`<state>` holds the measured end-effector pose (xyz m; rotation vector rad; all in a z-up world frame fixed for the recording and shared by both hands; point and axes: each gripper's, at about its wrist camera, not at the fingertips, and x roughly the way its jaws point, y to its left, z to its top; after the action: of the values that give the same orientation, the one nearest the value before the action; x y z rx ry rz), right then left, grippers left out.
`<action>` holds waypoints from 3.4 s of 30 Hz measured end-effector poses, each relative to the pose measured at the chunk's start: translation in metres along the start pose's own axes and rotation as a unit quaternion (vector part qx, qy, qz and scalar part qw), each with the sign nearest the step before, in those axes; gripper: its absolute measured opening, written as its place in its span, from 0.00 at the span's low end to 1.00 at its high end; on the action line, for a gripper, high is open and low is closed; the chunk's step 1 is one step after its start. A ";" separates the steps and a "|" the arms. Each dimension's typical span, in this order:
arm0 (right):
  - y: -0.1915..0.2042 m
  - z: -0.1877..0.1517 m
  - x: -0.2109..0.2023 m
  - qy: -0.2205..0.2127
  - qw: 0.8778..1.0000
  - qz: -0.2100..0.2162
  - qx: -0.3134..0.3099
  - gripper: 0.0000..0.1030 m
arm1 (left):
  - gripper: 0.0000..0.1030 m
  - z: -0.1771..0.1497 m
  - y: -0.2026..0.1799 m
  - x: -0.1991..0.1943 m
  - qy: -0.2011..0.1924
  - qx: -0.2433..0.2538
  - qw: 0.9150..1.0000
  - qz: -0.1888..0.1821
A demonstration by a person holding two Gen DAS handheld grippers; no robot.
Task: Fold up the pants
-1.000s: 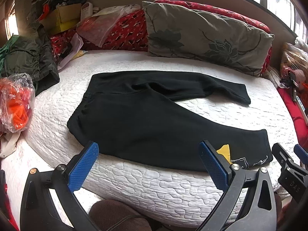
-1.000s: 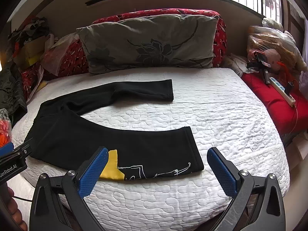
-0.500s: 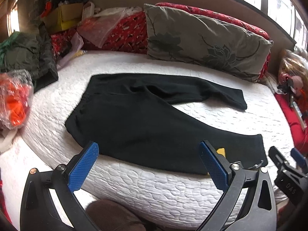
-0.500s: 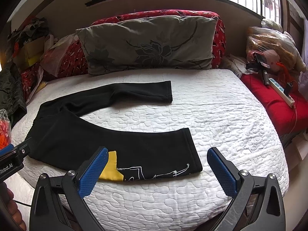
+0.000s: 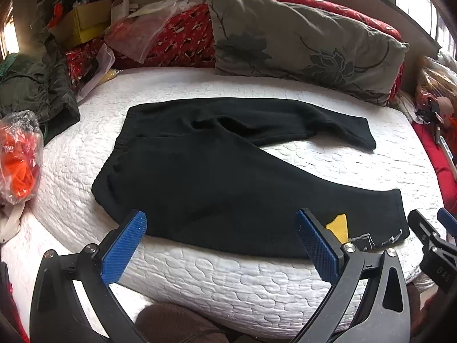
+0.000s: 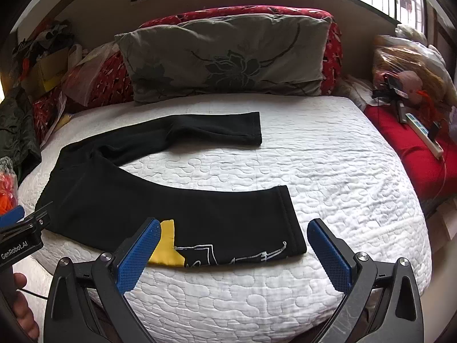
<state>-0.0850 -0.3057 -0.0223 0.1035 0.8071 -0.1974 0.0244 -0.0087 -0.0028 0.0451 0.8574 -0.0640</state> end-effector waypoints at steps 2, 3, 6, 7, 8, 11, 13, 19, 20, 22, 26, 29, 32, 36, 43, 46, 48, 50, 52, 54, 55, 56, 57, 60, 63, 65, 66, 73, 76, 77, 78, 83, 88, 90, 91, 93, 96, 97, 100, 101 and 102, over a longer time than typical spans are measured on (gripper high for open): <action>-0.002 0.006 0.005 0.002 1.000 -0.001 -0.001 1.00 | 1.00 0.012 0.005 0.006 0.002 -0.001 1.000 -0.005; -0.005 0.010 0.008 0.004 1.000 -0.001 0.001 1.00 | 1.00 0.016 0.006 0.007 -0.004 -0.001 1.000 -0.005; -0.019 0.028 0.019 0.010 1.000 0.001 0.016 1.00 | 1.00 0.039 0.016 0.014 -0.004 0.011 1.000 0.009; -0.025 0.035 0.024 0.013 1.000 0.001 0.022 1.00 | 1.00 0.051 0.021 0.019 0.000 0.013 1.000 0.013; -0.030 0.044 0.030 0.017 0.999 0.002 0.027 1.00 | 1.00 0.059 0.027 0.022 0.006 0.012 1.000 0.014; -0.044 0.073 0.051 0.029 0.999 0.001 0.043 1.00 | 1.00 0.088 0.050 0.036 0.017 -0.009 1.000 0.012; -0.052 0.093 0.068 0.035 0.998 -0.002 0.051 1.00 | 1.00 0.105 0.066 0.046 0.023 -0.017 0.999 0.019; -0.060 0.136 0.127 0.067 0.997 0.004 0.049 1.00 | 1.00 0.144 0.119 0.095 0.086 -0.051 0.995 0.029; -0.061 0.141 0.136 0.071 0.996 0.002 0.049 1.00 | 1.00 0.149 0.130 0.105 0.099 -0.062 0.993 0.022; -0.062 0.151 0.159 0.086 0.995 -0.002 0.051 0.99 | 1.00 0.153 0.147 0.124 0.125 -0.084 0.988 0.014; -0.065 0.163 0.190 0.104 0.992 0.002 0.066 0.99 | 1.00 0.162 0.174 0.153 0.153 -0.124 0.980 0.006; -0.067 0.169 0.210 0.120 0.990 0.002 0.075 0.99 | 1.00 0.165 0.181 0.172 0.167 -0.135 0.977 -0.006; -0.066 0.171 0.226 0.134 0.988 0.005 0.074 0.98 | 1.00 0.164 0.177 0.187 0.184 -0.130 0.974 -0.007; -0.061 0.170 0.247 0.152 0.986 0.019 0.065 0.94 | 1.00 0.162 0.172 0.206 0.189 -0.117 0.975 0.001; -0.048 0.165 0.258 0.151 0.986 0.052 0.047 0.34 | 0.25 0.159 0.154 0.224 0.223 -0.082 0.971 0.034; -0.048 0.167 0.253 0.148 0.987 0.054 0.034 0.15 | 0.22 0.160 0.159 0.219 0.215 -0.091 0.971 0.049; -0.052 0.169 0.242 0.134 0.989 0.058 0.033 0.11 | 0.22 0.163 0.163 0.206 0.197 -0.101 0.974 0.053; -0.056 0.171 0.230 0.118 0.991 0.059 0.034 0.11 | 0.22 0.165 0.164 0.194 0.183 -0.101 0.976 0.060; -0.058 0.172 0.216 0.104 0.992 0.058 0.034 0.11 | 0.22 0.167 0.163 0.179 0.166 -0.096 0.979 0.068; -0.060 0.173 0.200 0.087 0.994 0.059 0.035 0.11 | 0.22 0.169 0.161 0.163 0.147 -0.092 0.982 0.077; -0.061 0.172 0.193 0.079 0.994 0.060 0.036 0.11 | 0.22 0.169 0.161 0.154 0.138 -0.092 0.983 0.081; -0.062 0.172 0.182 0.068 0.995 0.061 0.037 0.11 | 0.22 0.168 0.161 0.143 0.128 -0.091 0.984 0.084; -0.063 0.172 0.177 0.062 0.995 0.062 0.038 0.11 | 0.22 0.166 0.161 0.132 0.120 -0.090 0.985 0.087; -0.068 0.166 0.153 0.042 0.996 0.071 0.045 0.10 | 0.22 0.158 0.162 0.106 0.097 -0.095 0.986 0.093; -0.076 0.154 0.129 0.029 0.995 0.079 0.050 0.10 | 0.22 0.142 0.168 0.085 0.083 -0.108 0.987 0.089; -0.081 0.143 0.117 0.025 0.995 0.084 0.053 0.10 | 0.22 0.128 0.168 0.073 0.079 -0.117 0.986 0.086; -0.084 0.133 0.109 0.024 0.994 0.088 0.055 0.10 | 0.22 0.121 0.168 0.070 0.079 -0.122 0.986 0.086; -0.092 0.058 0.077 0.045 0.991 0.112 0.058 0.10 | 0.22 0.044 0.178 0.071 0.127 -0.150 0.977 0.084; -0.086 0.023 0.074 0.070 0.991 0.108 0.037 0.15 | 0.22 0.016 0.188 0.082 0.165 -0.175 0.968 0.069; -0.084 0.015 0.073 0.075 0.992 0.101 0.029 0.15 | 0.22 0.008 0.193 0.083 0.173 -0.190 0.965 0.055; -0.082 0.006 0.071 0.080 0.992 0.095 0.022 0.15 | 0.23 0.002 0.195 0.082 0.175 -0.201 0.963 0.045; -0.092 -0.014 0.054 0.083 0.992 0.086 0.029 0.30 | 0.23 -0.011 0.212 0.055 0.150 -0.251 0.956 0.015; -0.117 -0.017 0.031 0.079 0.991 0.079 0.076 0.35 | 0.24 -0.016 0.218 0.038 0.136 -0.307 0.941 -0.040; -0.129 -0.015 0.025 0.076 0.986 0.095 0.112 0.38 | 0.29 -0.011 0.208 0.036 0.131 -0.297 0.944 -0.054; -0.132 -0.014 0.024 0.077 0.983 0.104 0.128 0.44 | 0.35 -0.008 0.201 0.034 0.129 -0.287 0.948 -0.055; -0.134 -0.009 0.025 0.085 0.973 0.132 0.170 0.50 | 0.42 0.000 0.187 0.036 0.130 -0.267 0.953 -0.055; -0.125 -0.006 0.035 0.106 0.953 0.185 0.215 0.51 | 0.42 0.010 0.177 0.047 0.137 -0.259 0.954 -0.066; -0.120 -0.006 0.040 0.117 0.946 0.200 0.227 0.53 | 0.42 0.015 0.175 0.052 0.140 -0.261 0.952 -0.071; -0.099 -0.011 0.058 0.158 0.917 0.251 0.268 0.55 | 0.42 0.021 0.175 0.066 0.152 -0.269 0.948 -0.074; -0.090 -0.013 0.066 0.174 0.907 0.264 0.279 0.55 | 0.42 0.024 0.174 0.072 0.158 -0.271 0.947 -0.074; -0.082 -0.015 0.072 0.185 0.901 0.271 0.286 0.55 | 0.42 0.024 0.172 0.074 0.161 -0.271 0.946 -0.074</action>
<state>-0.0643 -0.3932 -0.0864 0.9353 1.0462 0.1269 0.1038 0.1588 -0.0403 -0.5408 1.1794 0.0424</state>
